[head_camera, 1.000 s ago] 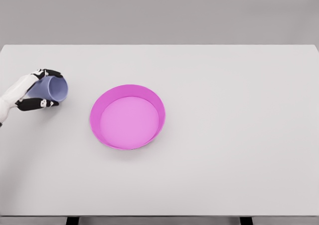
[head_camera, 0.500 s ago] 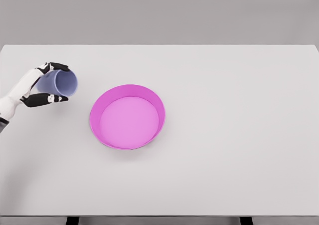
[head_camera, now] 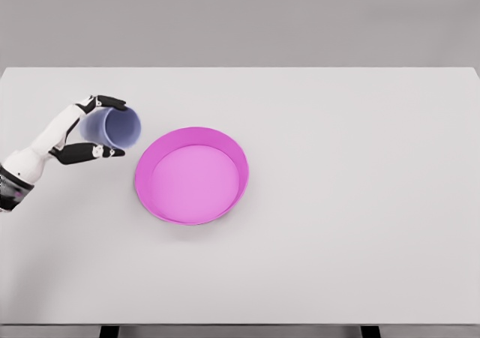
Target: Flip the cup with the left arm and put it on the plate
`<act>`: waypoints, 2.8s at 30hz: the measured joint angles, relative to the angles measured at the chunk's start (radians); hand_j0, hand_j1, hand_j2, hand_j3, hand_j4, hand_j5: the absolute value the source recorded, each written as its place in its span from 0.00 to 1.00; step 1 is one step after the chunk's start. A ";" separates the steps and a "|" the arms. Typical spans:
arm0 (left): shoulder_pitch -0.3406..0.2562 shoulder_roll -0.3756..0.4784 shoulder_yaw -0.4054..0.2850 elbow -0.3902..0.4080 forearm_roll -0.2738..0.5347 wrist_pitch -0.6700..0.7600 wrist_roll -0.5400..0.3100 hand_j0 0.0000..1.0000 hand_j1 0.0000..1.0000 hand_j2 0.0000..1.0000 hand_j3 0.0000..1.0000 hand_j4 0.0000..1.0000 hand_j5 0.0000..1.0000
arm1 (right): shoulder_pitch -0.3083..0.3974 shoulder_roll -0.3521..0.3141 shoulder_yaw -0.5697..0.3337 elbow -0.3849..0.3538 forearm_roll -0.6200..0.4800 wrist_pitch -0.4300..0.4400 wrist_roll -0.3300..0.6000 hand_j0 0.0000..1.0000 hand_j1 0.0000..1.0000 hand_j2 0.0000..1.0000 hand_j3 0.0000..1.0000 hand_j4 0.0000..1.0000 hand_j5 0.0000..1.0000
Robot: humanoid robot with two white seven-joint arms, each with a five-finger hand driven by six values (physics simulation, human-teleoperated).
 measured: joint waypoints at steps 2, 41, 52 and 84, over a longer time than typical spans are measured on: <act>0.000 -0.001 -0.022 -0.010 0.016 0.000 0.000 0.63 0.63 0.63 0.63 0.63 0.63 | 0.000 0.000 0.000 0.000 0.000 0.000 0.000 1.00 1.00 1.00 1.00 1.00 1.00; 0.072 -0.002 -0.272 -0.207 0.253 0.000 0.001 0.63 0.63 0.63 0.63 0.63 0.63 | 0.000 0.000 0.000 0.000 0.000 0.000 0.000 1.00 1.00 1.00 1.00 1.00 1.00; 0.087 -0.070 -0.300 -0.191 0.330 0.000 0.001 0.63 0.63 0.63 0.63 0.63 0.63 | 0.000 0.000 0.000 0.000 0.000 0.000 0.000 1.00 1.00 1.00 1.00 1.00 1.00; 0.101 -0.189 -0.290 -0.132 0.388 0.001 0.004 0.77 0.77 0.77 0.77 0.77 0.77 | 0.000 0.000 0.000 0.000 0.000 0.000 0.000 1.00 1.00 1.00 1.00 1.00 1.00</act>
